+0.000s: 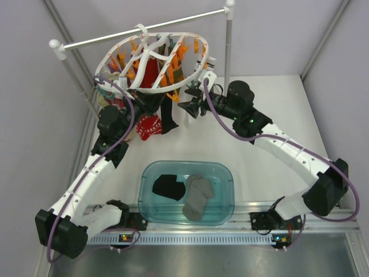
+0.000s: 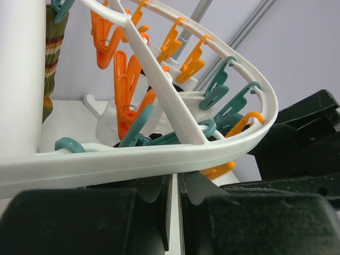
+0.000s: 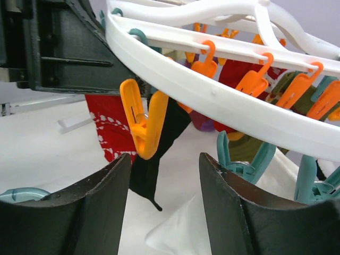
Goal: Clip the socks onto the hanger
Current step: Open the clamp at the hanger.
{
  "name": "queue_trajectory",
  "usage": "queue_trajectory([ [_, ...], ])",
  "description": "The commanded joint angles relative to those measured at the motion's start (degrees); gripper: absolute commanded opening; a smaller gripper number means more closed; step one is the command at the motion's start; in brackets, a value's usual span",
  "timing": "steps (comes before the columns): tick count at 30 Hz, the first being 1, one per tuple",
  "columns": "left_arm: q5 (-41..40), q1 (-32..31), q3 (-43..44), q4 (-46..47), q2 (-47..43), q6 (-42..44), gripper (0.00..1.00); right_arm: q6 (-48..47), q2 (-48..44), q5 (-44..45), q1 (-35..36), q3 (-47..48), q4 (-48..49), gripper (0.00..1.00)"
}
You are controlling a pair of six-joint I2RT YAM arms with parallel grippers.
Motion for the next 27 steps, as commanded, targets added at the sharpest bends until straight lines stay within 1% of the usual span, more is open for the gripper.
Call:
queue_trajectory([
  [1, -0.52, -0.01, 2.65, 1.58, 0.20, 0.26, 0.12, 0.26, 2.22, -0.17, -1.24, 3.46, 2.20, 0.54],
  [3, -0.52, -0.01, 2.73, 1.31, 0.02, 0.35, 0.12, 0.43, 3.36, -0.52, -1.33, 4.00, 3.51, 0.54],
  [9, -0.43, -0.01, 2.73, 0.70, -0.33, 0.43, 0.15, 2.18, 6.17, -6.14, -1.42, 6.10, 6.85, 0.55],
  [12, -0.25, -0.01, 2.65, 0.52, -0.51, 0.35, 0.15, 2.71, 7.14, -6.33, -1.42, 6.55, 8.17, 0.56],
  [14, -0.17, -0.01, 2.47, 0.43, -0.86, 0.35, 0.15, 2.89, 7.32, -6.68, -1.51, 7.16, 8.88, 0.53],
  [16, 0.01, -0.01, 2.38, 0.43, -1.21, 0.08, 0.15, 3.07, 7.50, -7.47, -1.42, 7.51, 9.23, 0.48],
  [17, 0.10, -0.01, 2.30, 0.43, -1.39, -0.09, 0.15, 3.15, 7.50, -7.82, -1.42, 7.60, 9.32, 0.40],
  [19, 0.36, -0.01, 2.12, 0.52, -1.65, -0.53, 0.16, 3.33, 7.32, -8.78, -1.51, 7.69, 9.23, 0.31],
  [20, 0.80, -0.01, 2.03, 0.61, -2.09, -0.88, 0.16, 3.24, 7.32, -9.05, -1.42, 7.69, 8.97, 0.24],
  [22, 1.41, -0.01, 1.94, 0.52, -2.44, -1.58, 0.19, 3.07, 6.97, -9.49, -1.24, 7.34, 8.79, 0.16],
  [23, 1.76, -0.01, 1.94, 0.52, -2.96, -1.76, 0.21, 2.89, 6.80, -9.40, -1.16, 7.25, 8.62, 0.10],
  [27, 3.70, -0.01, 1.33, 0.43, -4.37, -2.90, 0.25, 2.89, 5.57, -8.70, -0.72, 6.29, 8.26, 0.03],
])
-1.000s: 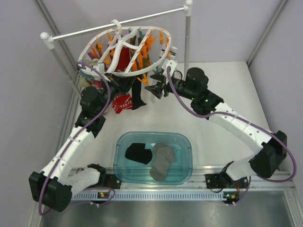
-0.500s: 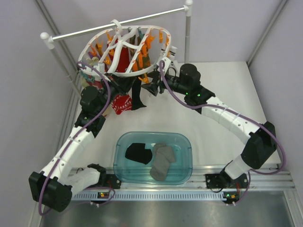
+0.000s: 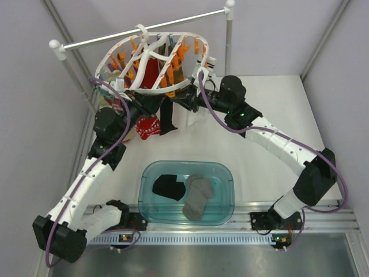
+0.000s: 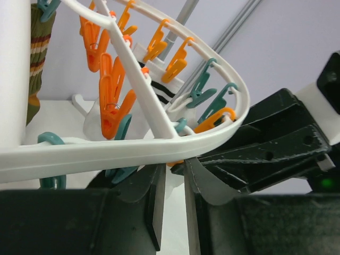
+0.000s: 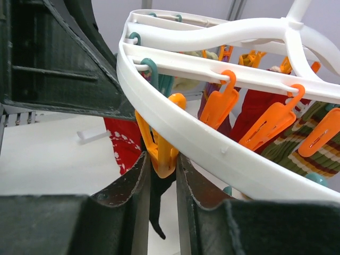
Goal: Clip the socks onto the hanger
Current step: Open the clamp at the hanger.
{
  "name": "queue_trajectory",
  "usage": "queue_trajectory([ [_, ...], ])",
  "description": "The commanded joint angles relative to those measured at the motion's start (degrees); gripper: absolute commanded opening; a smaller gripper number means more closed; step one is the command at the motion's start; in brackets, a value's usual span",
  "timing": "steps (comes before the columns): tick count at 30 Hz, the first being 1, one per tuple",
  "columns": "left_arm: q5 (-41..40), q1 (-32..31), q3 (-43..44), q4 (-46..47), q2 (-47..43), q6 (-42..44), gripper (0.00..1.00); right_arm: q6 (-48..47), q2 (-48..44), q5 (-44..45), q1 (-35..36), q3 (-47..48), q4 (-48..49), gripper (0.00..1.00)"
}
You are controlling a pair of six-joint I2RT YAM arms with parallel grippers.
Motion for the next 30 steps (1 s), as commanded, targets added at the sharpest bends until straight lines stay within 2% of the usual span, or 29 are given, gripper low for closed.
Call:
queue_trajectory([
  [1, 2.26, -0.01, 1.00, 1.57, -2.54, -1.53, 0.25, 0.09, -1.87, -0.13, 0.53, 1.32, 3.02, 0.01],
  [12, 2.09, -1.06, 2.32, 1.04, -0.87, -2.06, 0.27, -1.40, -4.50, 5.93, 3.87, -0.79, 0.73, 0.00],
  [23, -3.28, -1.59, 3.28, 2.53, 0.71, -2.58, 0.29, -1.14, -5.38, 5.85, 4.58, -1.75, 0.03, 0.00],
  [28, -3.63, -1.59, 3.11, 3.41, 1.15, -3.55, 0.22, -1.31, -5.30, 5.32, 5.10, -1.93, -0.59, 0.00],
  [30, -3.45, -1.59, 2.85, 3.59, 1.15, -3.81, 0.14, -1.31, -5.30, 5.23, 5.10, -1.84, -0.68, 0.00],
])
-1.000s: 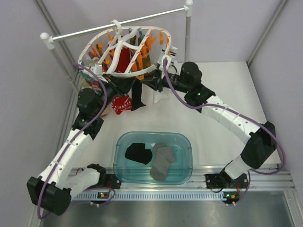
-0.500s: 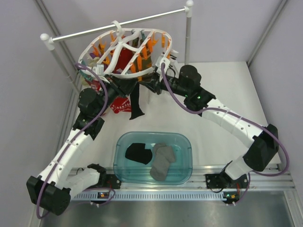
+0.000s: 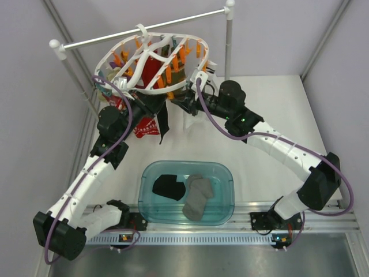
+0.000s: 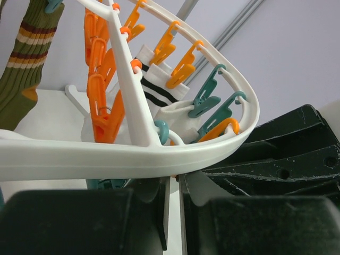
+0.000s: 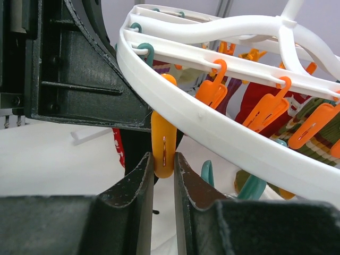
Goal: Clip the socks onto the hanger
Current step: Open the clamp at the hanger.
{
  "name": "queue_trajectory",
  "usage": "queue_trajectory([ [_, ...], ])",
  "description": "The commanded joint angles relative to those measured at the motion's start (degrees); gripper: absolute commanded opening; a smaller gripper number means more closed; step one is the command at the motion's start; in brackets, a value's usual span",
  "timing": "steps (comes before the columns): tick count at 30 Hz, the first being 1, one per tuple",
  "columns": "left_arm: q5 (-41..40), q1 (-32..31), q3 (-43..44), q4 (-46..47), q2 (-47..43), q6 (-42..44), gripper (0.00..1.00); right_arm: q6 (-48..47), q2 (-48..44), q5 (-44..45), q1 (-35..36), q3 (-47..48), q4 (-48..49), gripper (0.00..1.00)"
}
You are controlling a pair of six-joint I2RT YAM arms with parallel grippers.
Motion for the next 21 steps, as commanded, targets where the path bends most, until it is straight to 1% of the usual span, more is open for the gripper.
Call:
queue_trajectory([
  [1, -1.49, 0.05, 2.17, 4.25, 0.12, -0.93, 0.12, 0.06, -2.28, -1.74, 1.56, 0.15, 1.01, 0.00],
  [2, -1.40, 0.05, 1.91, 4.25, 0.12, -1.02, 0.10, 0.07, -2.19, -1.74, 1.56, 0.23, 0.92, 0.00],
  [3, -1.13, 0.05, 1.73, 4.33, 0.04, -1.10, 0.05, 0.15, -2.10, -1.65, 1.56, 0.50, 0.92, 0.02],
  [5, -0.34, 0.05, 1.55, 4.33, -0.23, -1.28, 0.01, 0.41, -1.67, -1.47, 1.56, 1.02, 0.66, 0.22],
  [7, 0.10, 0.05, 1.38, 4.33, -0.31, -1.46, 0.00, 0.42, -1.23, -1.12, 1.56, 1.55, 0.39, 0.33],
  [9, 0.27, 0.05, 1.20, 4.33, -0.49, -1.46, 0.00, 0.24, -0.61, -0.77, 1.56, 2.34, 0.04, 0.38],
  [13, 0.71, 0.05, 1.29, 3.63, -0.49, -1.37, 0.00, 0.07, 0.71, 0.02, 1.56, 4.10, -0.31, 0.40],
  [14, 0.71, 0.05, 1.46, 3.37, -0.67, -1.19, 0.00, -0.02, 1.14, 0.19, 1.56, 4.36, -0.40, 0.40],
  [16, 0.80, 0.05, 1.46, 3.19, -0.58, -1.19, 0.00, -0.11, 1.50, 0.46, 1.56, 5.33, -0.40, 0.32],
  [17, 0.80, 0.05, 1.46, 3.02, -0.58, -1.11, 0.00, -0.02, 1.85, 0.46, 1.47, 5.59, -0.31, 0.22],
  [18, 1.06, 0.05, 1.55, 3.01, -0.67, -1.28, 0.00, -0.02, 1.85, 0.55, 1.65, 6.03, -0.22, 0.17],
  [19, 1.41, 0.05, 1.55, 3.10, -0.67, -1.37, 0.00, -0.11, 2.03, 0.55, 1.65, 6.03, -0.22, 0.09],
  [21, 2.29, 0.05, 1.12, 4.24, -1.02, -2.42, 0.11, -0.02, 1.85, 0.72, 1.74, 6.12, -0.14, 0.01],
])
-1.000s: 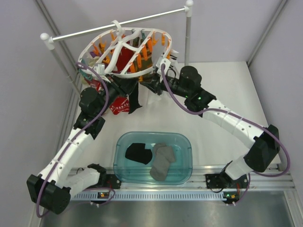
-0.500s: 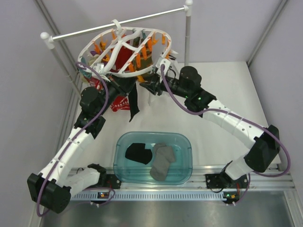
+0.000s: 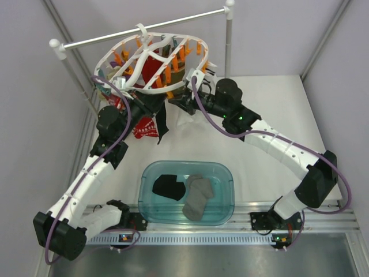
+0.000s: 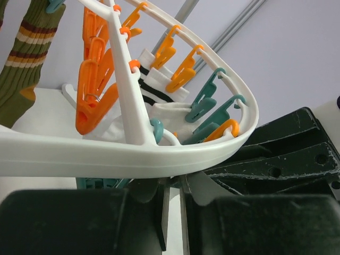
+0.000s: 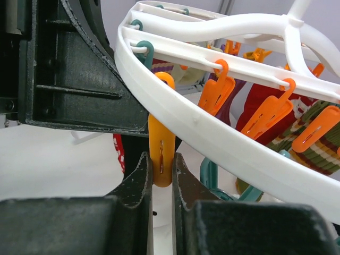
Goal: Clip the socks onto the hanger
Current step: Open the clamp at the hanger.
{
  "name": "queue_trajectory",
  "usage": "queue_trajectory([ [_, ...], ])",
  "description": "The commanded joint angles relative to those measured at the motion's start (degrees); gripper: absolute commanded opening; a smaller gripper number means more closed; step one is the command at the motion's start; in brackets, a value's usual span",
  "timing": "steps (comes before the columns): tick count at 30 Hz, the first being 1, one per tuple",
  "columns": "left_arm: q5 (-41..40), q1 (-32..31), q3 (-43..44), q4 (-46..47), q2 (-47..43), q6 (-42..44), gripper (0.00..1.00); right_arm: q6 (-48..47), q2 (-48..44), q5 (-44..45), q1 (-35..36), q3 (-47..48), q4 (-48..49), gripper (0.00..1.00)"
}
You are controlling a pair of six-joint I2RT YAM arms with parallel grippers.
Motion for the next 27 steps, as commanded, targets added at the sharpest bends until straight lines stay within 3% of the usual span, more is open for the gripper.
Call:
queue_trajectory([
  [1, 2.36, -0.21, 0.76, 4.88, -1.48, -1.63, 0.18, 0.81, 0.04, 0.00, 1.06, 3.13, 2.18, 0.00],
  [2, 2.54, -0.21, 0.07, 5.84, -1.57, -1.81, 0.30, 0.81, -0.22, 0.09, 1.06, 2.61, 2.27, 0.00],
  [3, 2.80, -0.21, -0.12, 5.94, -1.92, -1.99, 0.37, 0.90, -0.40, 0.18, 1.15, 2.34, 2.36, 0.00],
  [9, 3.59, -0.21, -0.73, 6.64, -2.19, -2.34, 0.52, 1.42, -1.11, -0.17, 1.23, 1.11, 2.45, 0.00],
  [27, 10.18, -0.21, -2.58, 7.70, -4.03, -0.41, 0.55, 3.01, -1.02, -0.70, 0.71, 1.55, 2.09, 0.00],
])
